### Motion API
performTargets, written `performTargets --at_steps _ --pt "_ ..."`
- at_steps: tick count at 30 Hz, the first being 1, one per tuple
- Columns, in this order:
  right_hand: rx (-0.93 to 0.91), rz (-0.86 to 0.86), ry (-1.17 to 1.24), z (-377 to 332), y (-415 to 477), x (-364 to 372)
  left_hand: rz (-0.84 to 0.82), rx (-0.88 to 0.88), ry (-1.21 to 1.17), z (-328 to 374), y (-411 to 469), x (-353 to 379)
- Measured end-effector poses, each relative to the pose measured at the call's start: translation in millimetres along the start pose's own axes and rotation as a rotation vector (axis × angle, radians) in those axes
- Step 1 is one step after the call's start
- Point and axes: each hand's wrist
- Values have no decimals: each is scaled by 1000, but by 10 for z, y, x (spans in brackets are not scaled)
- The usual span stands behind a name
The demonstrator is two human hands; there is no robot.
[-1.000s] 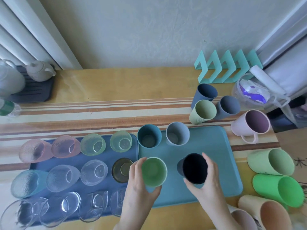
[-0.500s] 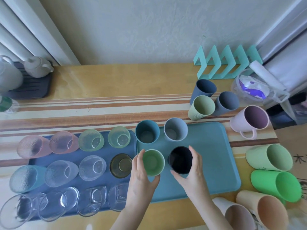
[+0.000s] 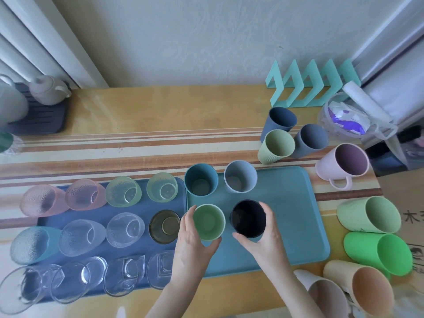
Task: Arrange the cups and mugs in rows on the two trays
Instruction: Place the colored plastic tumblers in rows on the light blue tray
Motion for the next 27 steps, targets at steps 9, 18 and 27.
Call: performTargets --at_steps 9,18,27 --pt "21 12 37 7 -10 31 -15 -13 -7 32 4 -21" --pt "29 29 27 5 -16 76 -43 -18 -11 34 3 -48" --pt "40 40 44 9 -18 87 -63 -36 -22 55 20 -62"
Point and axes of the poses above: each hand's wrist, its own y-axis towards the middle knuckle, its own x-axis out of the palm, z = x × y, and after that the axes turned 7 degrees about -x, right-handed
